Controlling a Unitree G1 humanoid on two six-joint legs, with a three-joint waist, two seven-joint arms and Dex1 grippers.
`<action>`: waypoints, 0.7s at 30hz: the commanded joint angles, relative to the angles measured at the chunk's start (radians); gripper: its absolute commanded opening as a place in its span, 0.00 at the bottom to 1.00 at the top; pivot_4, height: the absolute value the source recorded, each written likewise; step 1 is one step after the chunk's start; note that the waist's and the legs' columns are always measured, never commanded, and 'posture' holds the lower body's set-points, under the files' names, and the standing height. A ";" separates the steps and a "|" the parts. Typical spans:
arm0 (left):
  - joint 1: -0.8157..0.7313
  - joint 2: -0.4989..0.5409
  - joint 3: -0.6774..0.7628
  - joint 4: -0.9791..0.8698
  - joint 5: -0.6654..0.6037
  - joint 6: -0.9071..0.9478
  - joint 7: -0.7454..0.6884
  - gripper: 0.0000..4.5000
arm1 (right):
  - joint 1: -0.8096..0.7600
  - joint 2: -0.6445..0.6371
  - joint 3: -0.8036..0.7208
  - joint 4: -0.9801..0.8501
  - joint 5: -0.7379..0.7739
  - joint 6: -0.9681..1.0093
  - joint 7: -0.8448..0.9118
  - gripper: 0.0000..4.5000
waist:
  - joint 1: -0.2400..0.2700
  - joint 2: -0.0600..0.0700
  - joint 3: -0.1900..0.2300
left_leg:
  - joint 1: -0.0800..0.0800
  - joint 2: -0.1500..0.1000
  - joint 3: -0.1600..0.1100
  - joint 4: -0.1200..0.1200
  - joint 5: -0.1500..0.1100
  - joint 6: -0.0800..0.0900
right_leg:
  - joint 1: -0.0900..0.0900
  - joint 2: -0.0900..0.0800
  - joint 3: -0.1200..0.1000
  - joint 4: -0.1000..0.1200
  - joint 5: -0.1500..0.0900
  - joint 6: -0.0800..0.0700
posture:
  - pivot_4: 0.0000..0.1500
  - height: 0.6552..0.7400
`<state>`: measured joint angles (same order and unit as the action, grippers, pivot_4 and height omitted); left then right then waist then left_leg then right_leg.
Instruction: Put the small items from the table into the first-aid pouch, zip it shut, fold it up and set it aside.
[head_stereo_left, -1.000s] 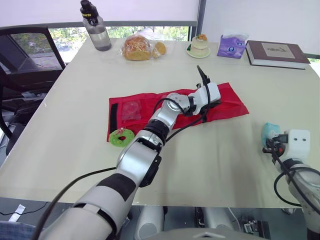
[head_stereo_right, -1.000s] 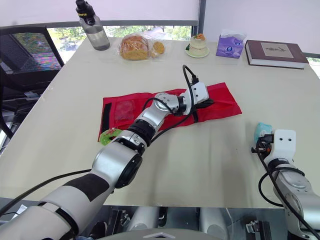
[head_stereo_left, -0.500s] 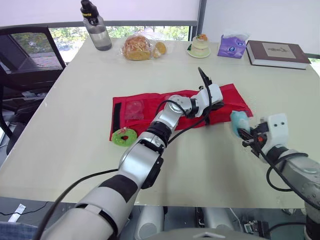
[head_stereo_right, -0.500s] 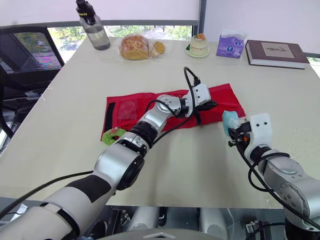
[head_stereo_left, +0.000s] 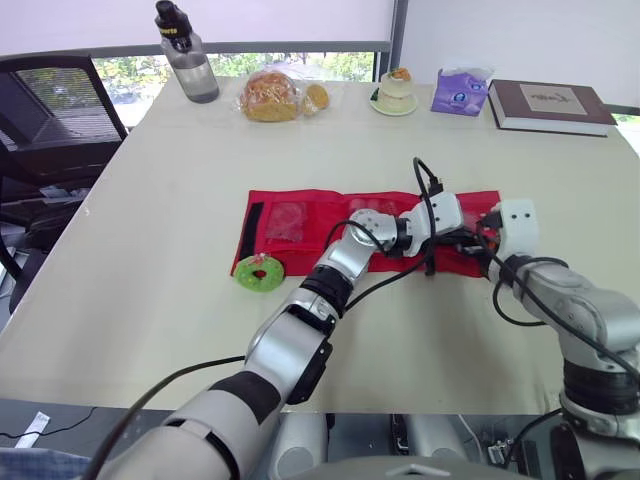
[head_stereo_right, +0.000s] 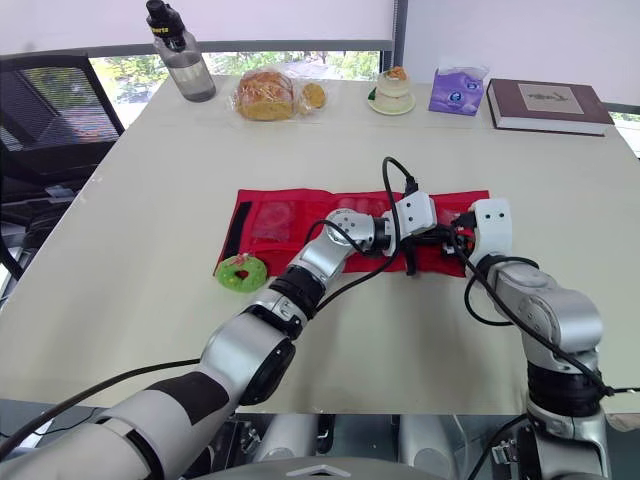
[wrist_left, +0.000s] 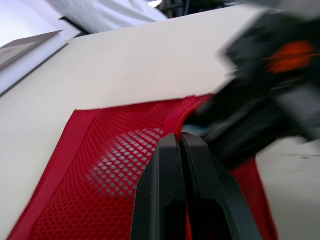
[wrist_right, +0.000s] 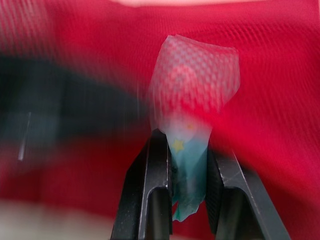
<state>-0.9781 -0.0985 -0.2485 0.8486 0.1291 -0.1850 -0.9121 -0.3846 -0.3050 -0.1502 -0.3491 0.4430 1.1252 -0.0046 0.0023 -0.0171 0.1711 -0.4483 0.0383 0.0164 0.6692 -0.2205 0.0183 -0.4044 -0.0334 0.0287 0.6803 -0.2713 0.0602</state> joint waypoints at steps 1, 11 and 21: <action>-0.002 -0.022 -0.020 -0.051 -0.012 0.024 0.013 0.00 | -0.021 0.023 0.021 0.031 -0.075 -0.137 -0.017 0.20 | -0.002 0.000 0.000 | 0.000 0.000 0.000 0.000 0.000 0.000 | 0.000 0.000 0.000 0.000 0.000 0.000 | 1.00 1.00; -0.066 0.001 0.025 0.064 -0.019 0.039 0.103 0.00 | 0.144 -0.010 0.016 -0.195 -0.059 -0.124 0.073 0.78 | -0.008 0.000 0.000 | 0.000 0.000 0.000 0.000 0.000 0.000 | 0.000 0.000 0.000 0.000 0.000 0.000 | 1.00 1.00; -0.068 -0.030 0.025 0.081 -0.038 0.033 0.124 0.00 | 0.306 -0.092 -0.110 -0.378 0.032 -0.052 0.163 0.78 | -0.014 0.000 0.000 | 0.000 0.000 0.000 0.000 0.000 0.000 | 0.000 0.000 0.000 0.000 0.000 0.000 | 1.00 1.00</action>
<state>-1.0332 -0.1120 -0.2338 0.9518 0.1129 -0.1372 -0.7945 -0.0729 -0.3894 -0.2475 -0.6863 0.4598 1.0768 0.1458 -0.0118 -0.0168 0.1709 -0.4476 0.0380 0.0159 0.6693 -0.2205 0.0183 -0.4040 -0.0334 0.0288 0.6804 -0.2713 0.0604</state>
